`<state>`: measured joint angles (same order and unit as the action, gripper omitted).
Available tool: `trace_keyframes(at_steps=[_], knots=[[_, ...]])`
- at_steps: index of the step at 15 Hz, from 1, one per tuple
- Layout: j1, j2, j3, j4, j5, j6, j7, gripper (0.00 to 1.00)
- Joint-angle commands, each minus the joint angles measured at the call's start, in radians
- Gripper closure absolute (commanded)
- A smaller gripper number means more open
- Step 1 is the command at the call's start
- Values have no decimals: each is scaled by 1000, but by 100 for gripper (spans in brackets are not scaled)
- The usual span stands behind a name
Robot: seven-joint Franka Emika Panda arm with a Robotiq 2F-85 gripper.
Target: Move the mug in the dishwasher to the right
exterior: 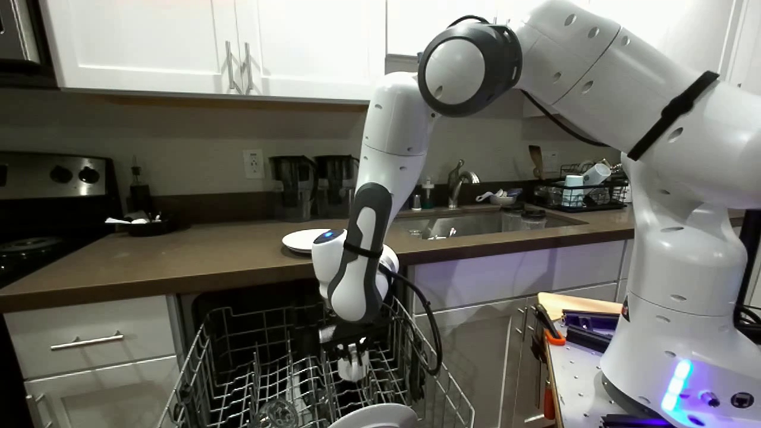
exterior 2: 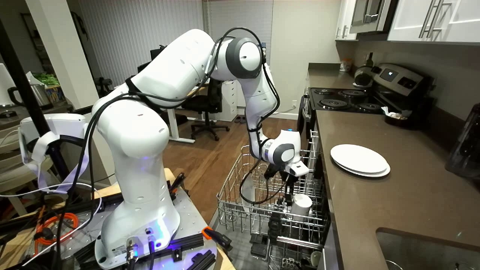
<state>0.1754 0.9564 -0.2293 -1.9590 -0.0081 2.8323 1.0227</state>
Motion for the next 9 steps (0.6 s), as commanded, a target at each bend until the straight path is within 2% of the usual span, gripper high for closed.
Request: trace_keyframes(at_steps=[1,2,3,6,7,9], knots=[[-31,13,28,45,40,-48,-71,89],[-30,14,28,49,40,-55,-73,84],[-31,16,29,52,41,-60,-75,83],[-16,1,21,44,35,-88,-71,53],[-12,-4,20,42,34,-99,-68,48],[10,-27,9,26,27,-127,-56,44]])
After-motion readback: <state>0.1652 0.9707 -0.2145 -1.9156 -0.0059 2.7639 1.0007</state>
